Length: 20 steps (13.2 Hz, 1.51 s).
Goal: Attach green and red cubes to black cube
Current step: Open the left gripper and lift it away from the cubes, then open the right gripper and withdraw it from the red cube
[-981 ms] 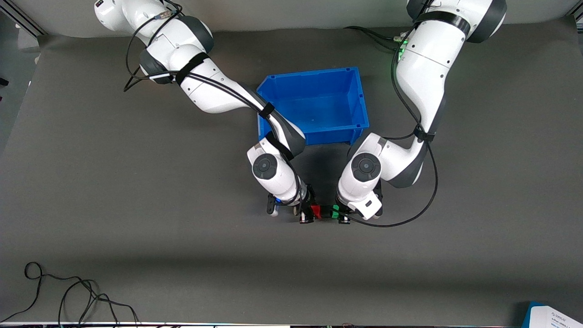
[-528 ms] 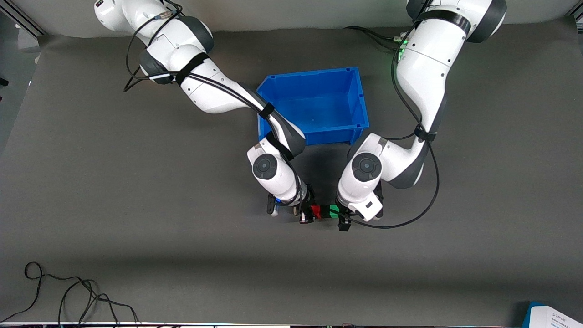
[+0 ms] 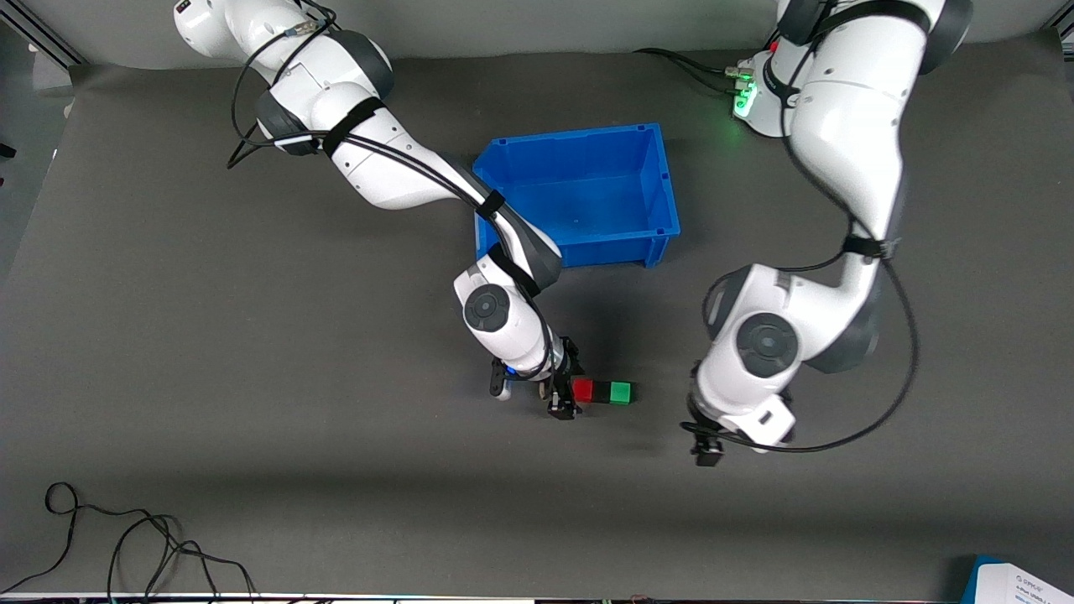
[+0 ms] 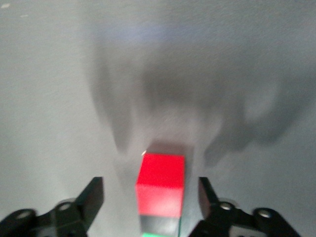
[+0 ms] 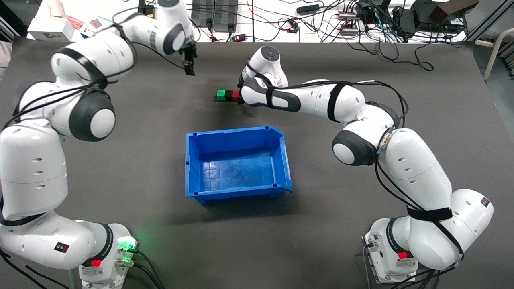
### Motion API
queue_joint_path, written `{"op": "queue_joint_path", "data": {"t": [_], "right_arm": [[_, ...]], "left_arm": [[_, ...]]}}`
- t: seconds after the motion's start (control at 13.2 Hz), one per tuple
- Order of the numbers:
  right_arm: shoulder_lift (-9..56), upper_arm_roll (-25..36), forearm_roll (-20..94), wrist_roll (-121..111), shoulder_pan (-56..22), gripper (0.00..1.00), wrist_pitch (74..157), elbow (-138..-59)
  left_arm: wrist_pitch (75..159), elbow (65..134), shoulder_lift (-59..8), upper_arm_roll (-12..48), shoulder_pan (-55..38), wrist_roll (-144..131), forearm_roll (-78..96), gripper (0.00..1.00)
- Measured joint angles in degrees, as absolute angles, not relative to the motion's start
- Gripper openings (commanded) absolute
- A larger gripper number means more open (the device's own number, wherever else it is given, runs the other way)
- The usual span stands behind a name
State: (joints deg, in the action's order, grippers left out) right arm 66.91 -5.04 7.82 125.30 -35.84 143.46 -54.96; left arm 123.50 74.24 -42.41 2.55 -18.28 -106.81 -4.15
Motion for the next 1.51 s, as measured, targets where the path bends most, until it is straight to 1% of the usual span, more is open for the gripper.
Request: {"op": "queue_joint_path", "data": {"t": [0.23, 0.38, 0.53, 0.6, 0.75, 1.06, 1.21, 1.36, 1.51], "right_arm": [[62.94, -4.89, 2.28, 125.30, -35.77, 1.00, 140.37, -55.39], [58.08, -4.60, 1.45, 123.57, -34.89, 1.00, 138.93, -59.21], [51.98, -4.30, 1.35, 118.73, -32.63, 1.00, 135.73, -65.34], [48.84, -4.22, 1.30, 115.71, -31.34, 1.00, 132.64, -68.17], [42.98, -3.86, 1.24, 108.38, -29.16, 1.00, 123.72, -71.77], [34.14, -3.25, 1.23, 96.10, -25.37, 1.00, 110.87, -74.15], [31.79, -3.16, 1.23, 88.81, -23.56, 1.00, 106.41, -74.67], [28.70, -1.90, 1.19, 81.52, -22.90, 1.00, 103.62, -76.67], [22.80, 0.91, 1.16, 69.63, -22.70, 1.00, 102.03, -81.63]], "left_arm": [[117.11, 73.90, -37.68, 2.49, -14.88, -97.62, -4.21, 1.00], [111.37, 73.69, -34.09, 2.46, -11.94, -89.81, -4.19, 1.00], [106.24, 73.66, -30.50, 2.45, -8.80, -82.33, -4.18, 1.00], [103.50, 73.66, -28.76, 2.45, -7.38, -78.55, -4.15, 1.00], [97.98, 73.68, -25.85, 2.46, -4.94, -71.51, -4.14, 1.00], [90.26, 73.64, -20.75, 2.49, -0.70, -57.80, -4.09, 1.00], [86.49, 73.47, -18.01, 2.50, 0.48, -52.01, -4.07, 1.00], [81.15, 71.99, -15.91, 2.50, 1.42, -46.52, -4.06, 1.00], [76.76, 69.30, -14.86, 2.50, 2.18, -42.19, -3.43, 1.00]]}}
